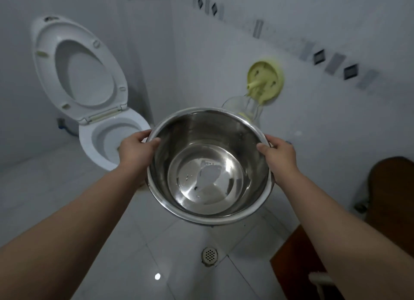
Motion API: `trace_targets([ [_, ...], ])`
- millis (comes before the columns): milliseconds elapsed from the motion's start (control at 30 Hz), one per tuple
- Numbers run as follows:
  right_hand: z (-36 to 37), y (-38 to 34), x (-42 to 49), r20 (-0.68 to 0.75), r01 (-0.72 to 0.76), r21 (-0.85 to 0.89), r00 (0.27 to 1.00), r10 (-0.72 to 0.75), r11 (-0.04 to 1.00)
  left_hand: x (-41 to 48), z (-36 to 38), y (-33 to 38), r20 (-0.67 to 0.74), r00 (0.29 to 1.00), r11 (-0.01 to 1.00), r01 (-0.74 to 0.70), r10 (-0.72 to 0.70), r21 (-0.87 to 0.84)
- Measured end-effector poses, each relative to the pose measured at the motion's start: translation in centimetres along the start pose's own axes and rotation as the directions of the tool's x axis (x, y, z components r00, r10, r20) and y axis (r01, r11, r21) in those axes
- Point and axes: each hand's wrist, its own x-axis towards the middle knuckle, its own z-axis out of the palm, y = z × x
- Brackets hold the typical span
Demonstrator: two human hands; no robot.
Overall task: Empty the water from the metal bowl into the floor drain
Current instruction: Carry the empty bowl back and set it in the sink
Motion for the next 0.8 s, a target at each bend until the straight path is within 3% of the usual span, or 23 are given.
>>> trace_targets([
  [367, -10.1, -7.4, -7.0, -0.188, -0.015, 0.135, 0.981, 0.040, 0.991, -6.0, 1.6, 9.3, 0.198, 0.973, 0.993, -0.107, 0.114, -0.047],
  [533, -17.1, -6.8, -11.0, -0.335, -0.043, 0.246, 0.934, 0.127, 0.968, -10.3, 6.4, 12.4, 0.392, 0.905, 0.985, -0.136, 0.166, -0.103],
  [800, -30.5, -2.2, -20.5, -0.579, -0.026, 0.387, 0.771, 0.265, 0.922, -21.6, 16.7, 12.7, 0.692, 0.698, 0.983, -0.145, 0.182, -0.113],
])
